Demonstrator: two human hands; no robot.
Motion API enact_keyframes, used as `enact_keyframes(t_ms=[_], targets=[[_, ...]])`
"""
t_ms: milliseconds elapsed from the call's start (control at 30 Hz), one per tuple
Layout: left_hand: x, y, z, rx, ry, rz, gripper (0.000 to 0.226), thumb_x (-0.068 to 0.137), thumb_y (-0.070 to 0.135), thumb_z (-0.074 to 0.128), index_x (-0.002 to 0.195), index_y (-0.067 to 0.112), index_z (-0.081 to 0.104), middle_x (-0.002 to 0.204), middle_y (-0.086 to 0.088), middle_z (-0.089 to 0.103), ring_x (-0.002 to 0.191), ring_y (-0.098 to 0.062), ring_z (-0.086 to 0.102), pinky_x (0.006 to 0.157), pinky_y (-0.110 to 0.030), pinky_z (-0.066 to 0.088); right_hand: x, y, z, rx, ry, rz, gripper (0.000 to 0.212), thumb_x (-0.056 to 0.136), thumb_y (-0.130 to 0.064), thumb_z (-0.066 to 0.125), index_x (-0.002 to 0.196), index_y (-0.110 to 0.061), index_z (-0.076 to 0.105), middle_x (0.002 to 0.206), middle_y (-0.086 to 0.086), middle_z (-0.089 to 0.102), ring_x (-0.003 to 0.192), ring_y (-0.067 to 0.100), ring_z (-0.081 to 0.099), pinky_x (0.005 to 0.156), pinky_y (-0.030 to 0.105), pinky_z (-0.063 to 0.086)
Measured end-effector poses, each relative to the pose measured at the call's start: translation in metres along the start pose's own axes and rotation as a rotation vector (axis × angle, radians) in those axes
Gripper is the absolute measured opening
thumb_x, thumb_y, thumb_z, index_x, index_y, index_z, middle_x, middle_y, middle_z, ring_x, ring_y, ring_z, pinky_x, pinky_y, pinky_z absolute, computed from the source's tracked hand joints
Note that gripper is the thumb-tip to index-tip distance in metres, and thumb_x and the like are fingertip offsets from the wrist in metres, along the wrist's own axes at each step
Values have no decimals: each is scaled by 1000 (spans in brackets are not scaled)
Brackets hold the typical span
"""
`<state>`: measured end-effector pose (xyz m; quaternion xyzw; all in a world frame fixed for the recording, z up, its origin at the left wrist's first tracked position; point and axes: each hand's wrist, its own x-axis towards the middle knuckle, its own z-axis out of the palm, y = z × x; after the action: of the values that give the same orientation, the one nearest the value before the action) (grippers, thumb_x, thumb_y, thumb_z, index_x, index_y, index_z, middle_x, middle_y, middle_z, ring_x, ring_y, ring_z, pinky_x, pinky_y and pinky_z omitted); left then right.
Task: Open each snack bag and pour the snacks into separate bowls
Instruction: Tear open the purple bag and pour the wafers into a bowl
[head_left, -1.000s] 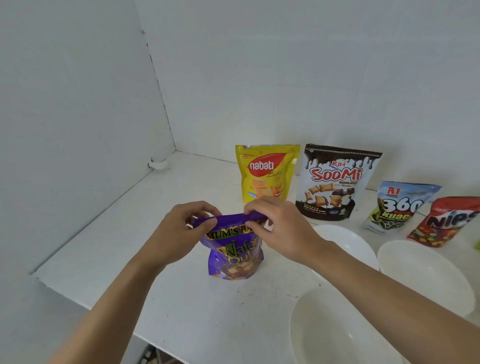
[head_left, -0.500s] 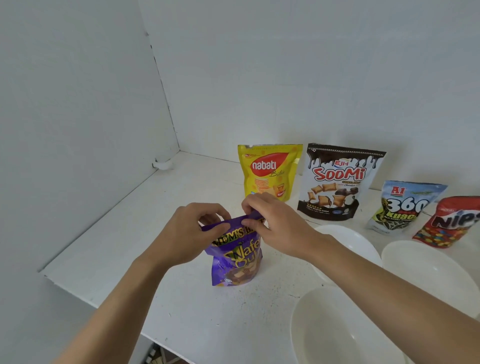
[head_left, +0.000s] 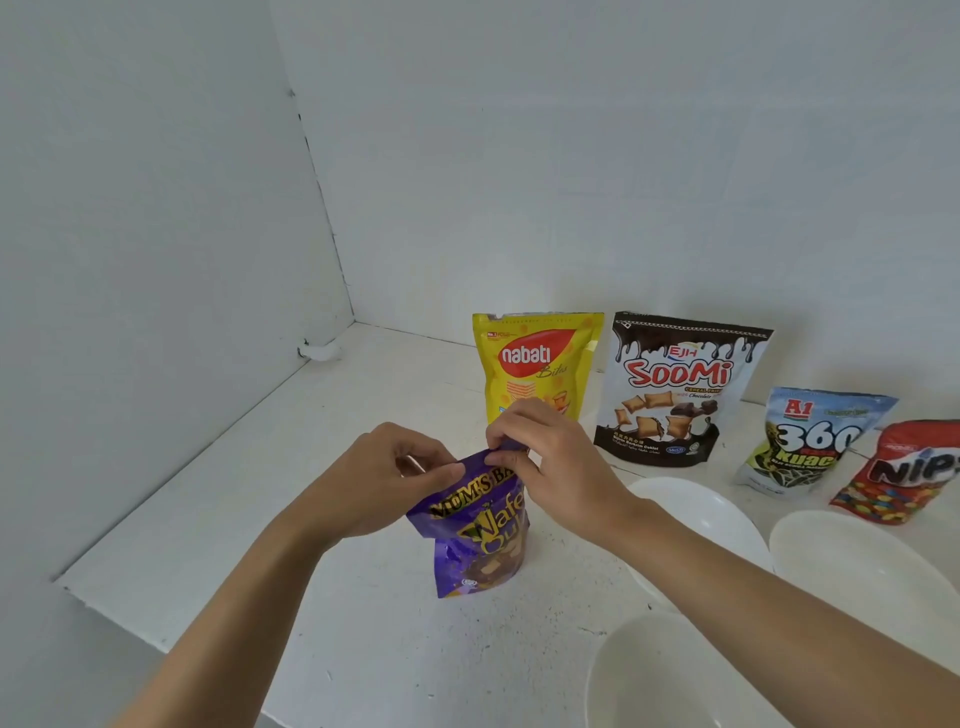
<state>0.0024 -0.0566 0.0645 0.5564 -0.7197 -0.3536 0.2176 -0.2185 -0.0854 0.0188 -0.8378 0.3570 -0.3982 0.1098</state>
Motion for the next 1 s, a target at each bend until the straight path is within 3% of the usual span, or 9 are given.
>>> enact_keyframes(t_ms=[67,200,400,833,1000], targets=[[3,1,2,-20,-6,-1,21,95,38,64,88,26,79,84,10,77,83,-13,72,73,-32,60,-1,4,3,-3,62,-23,6,89,-8,72,93,-10,68,95,-3,61,94,7,52,78,25,48],[4,7,7,-128,-4,-39,37,99,43,54,77,26,78,72,6,76,62,-6,67,61,-15,49,-5,10,2,-4,138,-70,7,85,-9,77,92,-9,75,96,0,69,95,18,63,79,37,54],[13,6,4,-180,-35,-48,33,94,45,61,87,19,80,84,-1,78,84,-26,74,78,-34,58,-6,12,-2,0,115,-100,14,85,-7,77,99,-10,79,101,2,72,98,19,64,81,38,55],[21,-7,-1,-331,-186,-79,48,84,57,67,101,13,78,102,-6,78,102,-27,72,96,-48,54,-1,12,-7,-26,76,-127,7,86,-8,77,92,-9,77,97,-1,71,96,17,62,83,34,52],[21,-9,-2,-326,-194,-80,40,89,48,62,102,13,78,103,-6,78,103,-27,71,97,-49,54,6,11,-10,-40,-1,-116,6,88,-9,74,89,-12,69,97,-5,64,98,11,55,86,28,47]])
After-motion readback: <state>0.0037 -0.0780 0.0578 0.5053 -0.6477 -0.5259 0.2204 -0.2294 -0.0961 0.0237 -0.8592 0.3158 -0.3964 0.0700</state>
